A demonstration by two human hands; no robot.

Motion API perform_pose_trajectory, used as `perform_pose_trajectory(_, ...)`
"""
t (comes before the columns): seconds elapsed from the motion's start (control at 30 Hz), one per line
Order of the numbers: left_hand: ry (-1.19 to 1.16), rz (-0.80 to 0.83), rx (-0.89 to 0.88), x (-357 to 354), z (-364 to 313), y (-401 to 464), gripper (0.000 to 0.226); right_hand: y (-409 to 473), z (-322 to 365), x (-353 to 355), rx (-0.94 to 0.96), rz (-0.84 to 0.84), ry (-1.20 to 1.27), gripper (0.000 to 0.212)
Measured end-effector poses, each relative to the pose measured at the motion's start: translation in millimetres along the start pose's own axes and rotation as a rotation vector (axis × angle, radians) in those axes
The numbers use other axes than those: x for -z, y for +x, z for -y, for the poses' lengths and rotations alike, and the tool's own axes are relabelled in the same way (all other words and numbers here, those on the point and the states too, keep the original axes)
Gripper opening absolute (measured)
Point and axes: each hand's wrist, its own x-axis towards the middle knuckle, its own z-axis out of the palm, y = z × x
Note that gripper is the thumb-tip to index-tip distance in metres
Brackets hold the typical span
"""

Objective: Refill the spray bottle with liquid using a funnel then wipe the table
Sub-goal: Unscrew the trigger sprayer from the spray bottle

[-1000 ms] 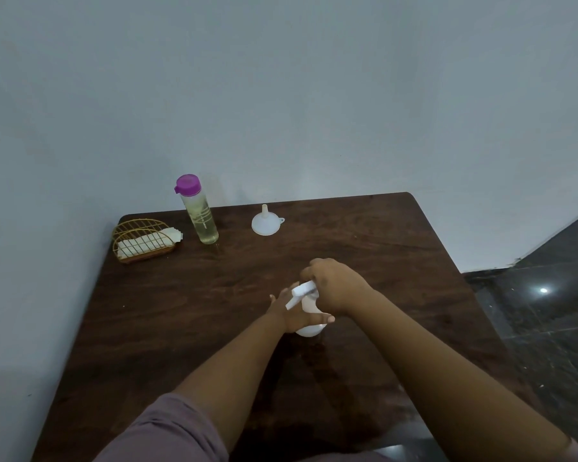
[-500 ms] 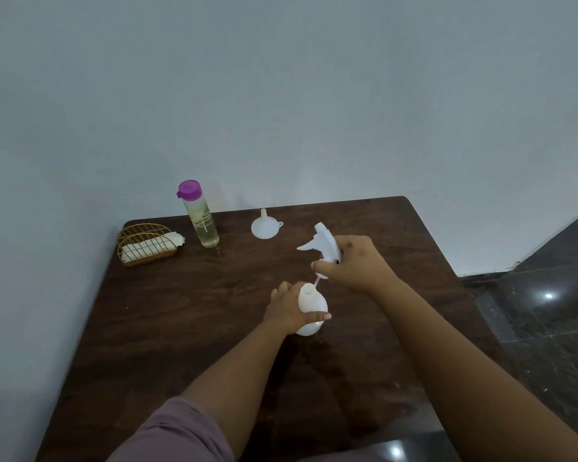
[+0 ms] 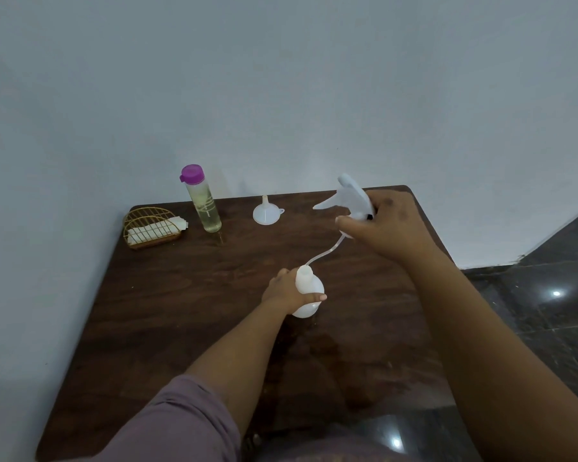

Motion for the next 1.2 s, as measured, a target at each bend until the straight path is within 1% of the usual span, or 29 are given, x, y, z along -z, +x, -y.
perform_pose_trajectory(0.07, -0.013, 0.013, 0.011, 0, -1, 1, 0.092, -2, 2, 7, 0.041, -0.008, -0.019, 0.031)
perform_pose_trajectory(0.2, -0.028, 0.014, 0.028, -2, -2, 4, 0.093, -10, 1, 13, 0.157, -0.08, -0.012, 0.032)
perform_pose_trajectory(0.33, -0.033, -0.011, 0.045, -6, -1, 3, 0.095, -15, -2, 17, 0.242, -0.128, 0.029, 0.043)
perform_pose_trajectory(0.37, -0.04, -0.018, 0.05, -7, -1, 3, 0.095, -16, -3, 19, 0.258, -0.136, 0.031, 0.042)
perform_pose_trajectory(0.47, -0.064, -0.028, 0.063, -9, -1, 3, 0.096, -19, -7, 26, 0.31, -0.168, 0.018, 0.031)
perform_pose_trajectory(0.6, -0.058, -0.027, 0.07, -9, -3, 3, 0.095, -19, -9, 35, 0.361, -0.193, 0.009, 0.042)
perform_pose_trajectory(0.67, -0.055, -0.037, 0.071, -9, -4, 3, 0.095, -19, -12, 36, 0.378, -0.206, 0.003, 0.041)
perform_pose_trajectory(0.73, -0.048, -0.054, 0.067, -9, -4, 1, 0.094, -20, -16, 36, 0.372, -0.218, -0.008, 0.033)
perform_pose_trajectory(0.83, -0.056, -0.074, 0.066, -8, -5, 0, 0.091, -20, -20, 36, 0.328, -0.231, -0.021, 0.03)
perform_pose_trajectory(1.03, -0.168, -0.128, 0.034, -4, -3, -5, 0.083, -18, -28, 35, 0.273, -0.262, 0.011, 0.033)
perform_pose_trajectory(1.13, -0.224, -0.153, 0.003, -6, 1, -8, 0.088, -20, -28, 35, 0.253, -0.289, 0.063, 0.033)
perform_pose_trajectory(1.2, -0.229, -0.192, -0.006, -7, 3, -11, 0.086, -21, -29, 37, 0.229, -0.314, 0.115, 0.034)
